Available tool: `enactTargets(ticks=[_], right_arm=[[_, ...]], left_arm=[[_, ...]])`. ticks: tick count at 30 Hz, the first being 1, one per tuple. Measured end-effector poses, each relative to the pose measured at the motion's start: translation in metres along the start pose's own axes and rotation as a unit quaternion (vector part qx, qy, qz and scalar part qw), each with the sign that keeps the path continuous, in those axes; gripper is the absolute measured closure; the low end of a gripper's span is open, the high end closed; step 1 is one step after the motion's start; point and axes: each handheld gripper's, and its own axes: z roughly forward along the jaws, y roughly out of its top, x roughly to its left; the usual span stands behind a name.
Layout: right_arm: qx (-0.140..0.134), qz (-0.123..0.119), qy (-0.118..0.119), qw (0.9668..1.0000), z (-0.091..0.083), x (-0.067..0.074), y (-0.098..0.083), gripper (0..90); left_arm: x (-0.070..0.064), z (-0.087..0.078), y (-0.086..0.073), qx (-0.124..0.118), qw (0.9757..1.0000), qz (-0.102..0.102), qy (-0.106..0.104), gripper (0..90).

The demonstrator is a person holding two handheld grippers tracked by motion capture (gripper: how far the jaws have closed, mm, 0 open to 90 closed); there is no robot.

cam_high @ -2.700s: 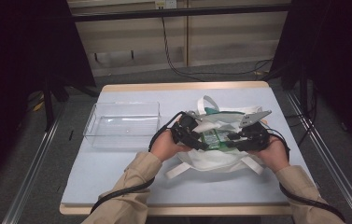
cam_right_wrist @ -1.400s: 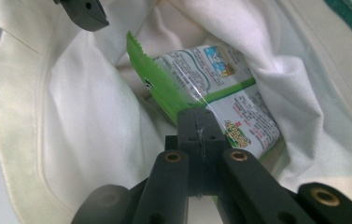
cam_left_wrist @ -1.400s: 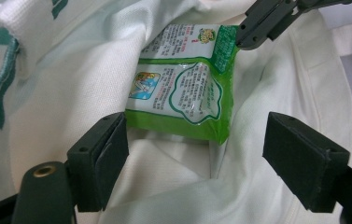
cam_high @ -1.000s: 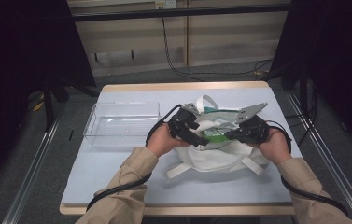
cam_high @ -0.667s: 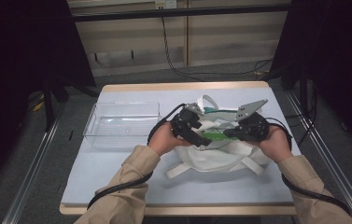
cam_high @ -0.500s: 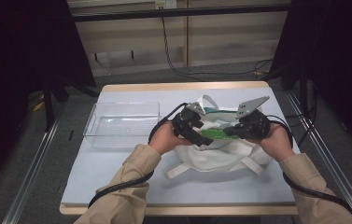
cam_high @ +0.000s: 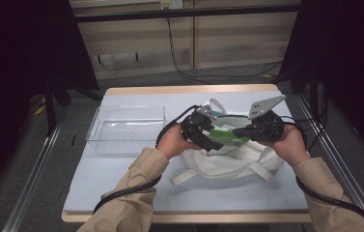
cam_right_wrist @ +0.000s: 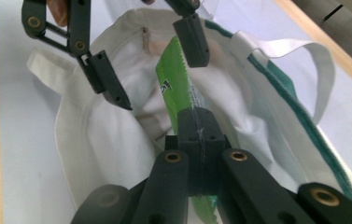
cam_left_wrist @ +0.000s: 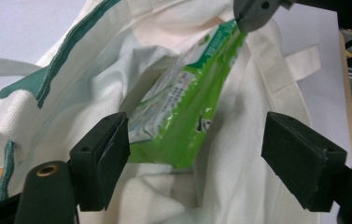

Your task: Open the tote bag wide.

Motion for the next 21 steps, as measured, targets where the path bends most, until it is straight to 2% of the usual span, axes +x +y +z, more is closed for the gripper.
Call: enactTargets(ticks=[6,14,21], right_arm=[[-0.007,-0.001,-0.001,1.0000,-0.0046,-0.0010,0.0037,90.0],[-0.009,-0.002,0.004,0.9999,0.0010,0.0011,0.0043,90.0],[-0.007,0.000,0.007,0.9999,0.0052,0.0014,0.0062,90.0]], left_arm=[[-0.0011,-0.0028,0.0044,-0.002,1.0000,0.007,0.004,24.5],[-0.0025,-0.0012,0.0064,0.011,0.9993,0.034,0.006,29.6],[-0.0014,0.0022,0.0026,0.019,0.9990,0.040,0.007,31.9]])
